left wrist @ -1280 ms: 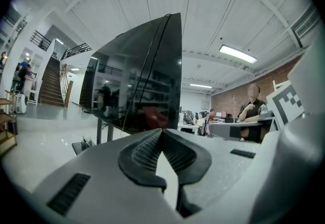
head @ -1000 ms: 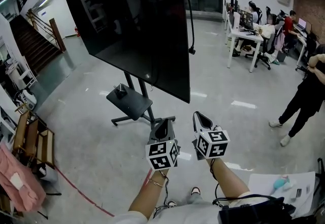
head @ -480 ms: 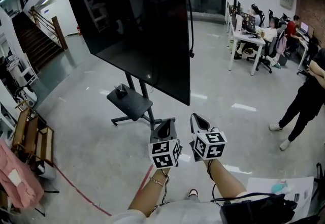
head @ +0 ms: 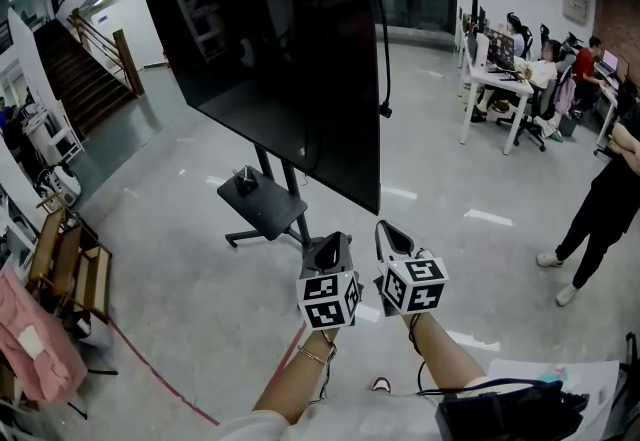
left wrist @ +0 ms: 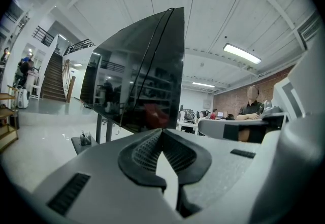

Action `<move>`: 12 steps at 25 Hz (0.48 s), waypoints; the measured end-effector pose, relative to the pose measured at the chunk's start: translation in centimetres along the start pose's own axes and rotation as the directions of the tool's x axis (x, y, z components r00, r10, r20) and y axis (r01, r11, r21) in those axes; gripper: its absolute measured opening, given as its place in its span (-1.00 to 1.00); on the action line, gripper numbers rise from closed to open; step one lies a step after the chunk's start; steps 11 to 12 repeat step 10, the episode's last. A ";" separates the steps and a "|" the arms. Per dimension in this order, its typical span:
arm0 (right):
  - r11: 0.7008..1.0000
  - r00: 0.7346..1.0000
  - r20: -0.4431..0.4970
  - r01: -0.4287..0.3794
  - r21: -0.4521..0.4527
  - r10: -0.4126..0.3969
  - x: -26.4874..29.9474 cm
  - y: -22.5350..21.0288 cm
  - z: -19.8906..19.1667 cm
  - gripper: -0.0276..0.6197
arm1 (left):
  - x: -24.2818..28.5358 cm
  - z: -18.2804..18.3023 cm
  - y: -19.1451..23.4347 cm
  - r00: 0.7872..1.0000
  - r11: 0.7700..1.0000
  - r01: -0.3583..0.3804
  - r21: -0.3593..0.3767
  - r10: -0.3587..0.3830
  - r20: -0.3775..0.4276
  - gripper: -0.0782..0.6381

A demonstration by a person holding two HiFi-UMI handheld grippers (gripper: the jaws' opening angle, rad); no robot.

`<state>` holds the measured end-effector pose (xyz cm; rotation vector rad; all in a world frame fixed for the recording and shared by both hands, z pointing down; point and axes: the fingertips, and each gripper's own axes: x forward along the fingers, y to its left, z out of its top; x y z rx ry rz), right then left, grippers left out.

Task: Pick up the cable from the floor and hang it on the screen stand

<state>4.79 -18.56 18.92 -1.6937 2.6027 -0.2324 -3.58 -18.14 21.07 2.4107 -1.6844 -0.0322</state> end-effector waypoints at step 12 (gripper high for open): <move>1.000 1.000 0.000 -0.016 -0.020 0.016 0.3 0.5 0.1 -0.86 | -0.2 0.3 0.3 1.000 1.000 -0.018 0.007 0.018 0.001 -0.77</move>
